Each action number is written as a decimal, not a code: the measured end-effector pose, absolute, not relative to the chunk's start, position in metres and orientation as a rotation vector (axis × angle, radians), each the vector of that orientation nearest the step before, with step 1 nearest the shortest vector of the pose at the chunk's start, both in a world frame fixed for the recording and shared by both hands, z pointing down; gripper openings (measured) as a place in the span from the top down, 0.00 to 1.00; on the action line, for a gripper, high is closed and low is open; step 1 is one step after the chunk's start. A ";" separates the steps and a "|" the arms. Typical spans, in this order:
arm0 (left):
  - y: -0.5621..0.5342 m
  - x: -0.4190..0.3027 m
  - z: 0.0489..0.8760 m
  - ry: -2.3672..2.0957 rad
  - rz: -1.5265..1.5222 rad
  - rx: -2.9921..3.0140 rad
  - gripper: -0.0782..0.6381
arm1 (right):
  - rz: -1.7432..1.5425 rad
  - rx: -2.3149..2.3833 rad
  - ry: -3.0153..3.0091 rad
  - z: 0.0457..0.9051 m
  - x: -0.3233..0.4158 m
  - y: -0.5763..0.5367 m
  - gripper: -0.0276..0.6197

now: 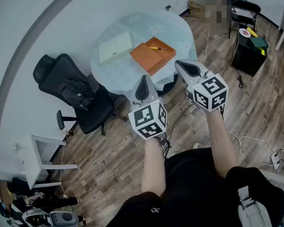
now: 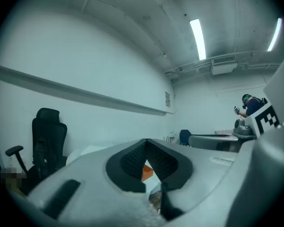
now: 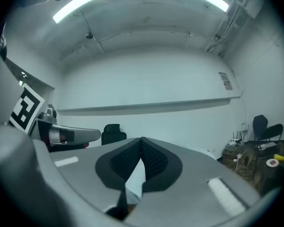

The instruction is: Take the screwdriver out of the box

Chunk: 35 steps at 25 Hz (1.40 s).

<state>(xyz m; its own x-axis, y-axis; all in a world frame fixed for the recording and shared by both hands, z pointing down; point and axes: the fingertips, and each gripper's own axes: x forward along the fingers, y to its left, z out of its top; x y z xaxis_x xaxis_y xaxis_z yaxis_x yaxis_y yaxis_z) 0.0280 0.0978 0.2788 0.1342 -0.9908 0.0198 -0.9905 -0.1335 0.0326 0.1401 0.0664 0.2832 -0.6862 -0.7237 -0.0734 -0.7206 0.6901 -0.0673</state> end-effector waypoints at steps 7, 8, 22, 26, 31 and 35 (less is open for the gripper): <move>0.100 0.043 0.260 -2.062 -0.107 2.341 0.89 | -0.006 -1.137 2.836 0.267 0.143 0.058 0.94; 0.101 0.045 0.257 -2.077 -0.117 2.339 0.89 | 0.006 -1.108 2.844 0.264 0.141 0.058 0.94; 0.068 0.032 0.302 -2.065 -0.088 2.244 0.89 | -0.097 -1.069 2.902 0.303 0.132 0.016 0.94; 0.013 0.020 0.322 -1.991 -0.072 2.245 0.89 | -0.149 -1.140 2.917 0.324 0.122 -0.036 0.94; -0.066 -0.016 0.348 -1.922 -0.045 2.222 0.89 | -0.253 -1.230 2.903 0.351 0.099 -0.116 0.94; -0.135 -0.070 0.375 -1.885 -0.049 2.127 0.89 | -0.310 -1.253 2.983 0.379 0.053 -0.176 0.94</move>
